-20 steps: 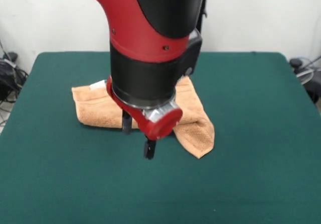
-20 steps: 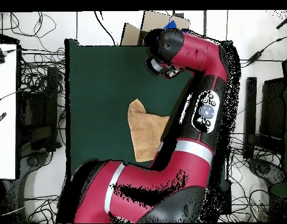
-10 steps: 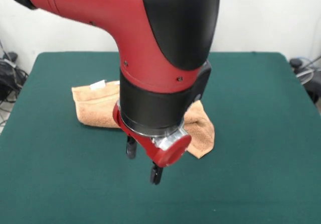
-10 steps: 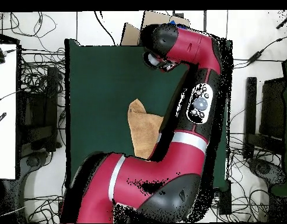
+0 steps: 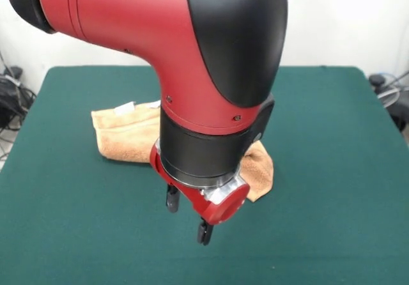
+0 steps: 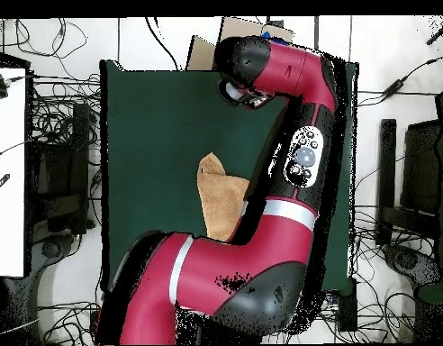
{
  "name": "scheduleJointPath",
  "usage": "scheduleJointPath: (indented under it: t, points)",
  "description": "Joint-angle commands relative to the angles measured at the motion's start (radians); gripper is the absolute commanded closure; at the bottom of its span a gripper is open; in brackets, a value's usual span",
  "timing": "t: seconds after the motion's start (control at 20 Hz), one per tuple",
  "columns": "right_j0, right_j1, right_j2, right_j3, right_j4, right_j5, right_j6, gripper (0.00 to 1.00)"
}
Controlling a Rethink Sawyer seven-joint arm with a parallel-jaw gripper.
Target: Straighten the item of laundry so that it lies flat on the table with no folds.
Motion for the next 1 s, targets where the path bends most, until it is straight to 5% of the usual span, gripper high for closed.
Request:
scheduleJointPath:
  t: [0.05,0.8,1.0]
  points:
    - [0.006,0.031,0.075,0.016,0.036,0.115,0.143,0.00]
    - [0.023,0.015,0.039,-0.053,0.045,0.283,0.204,0.00]
    - [0.047,-0.023,0.053,0.017,0.064,0.287,0.250,0.00]
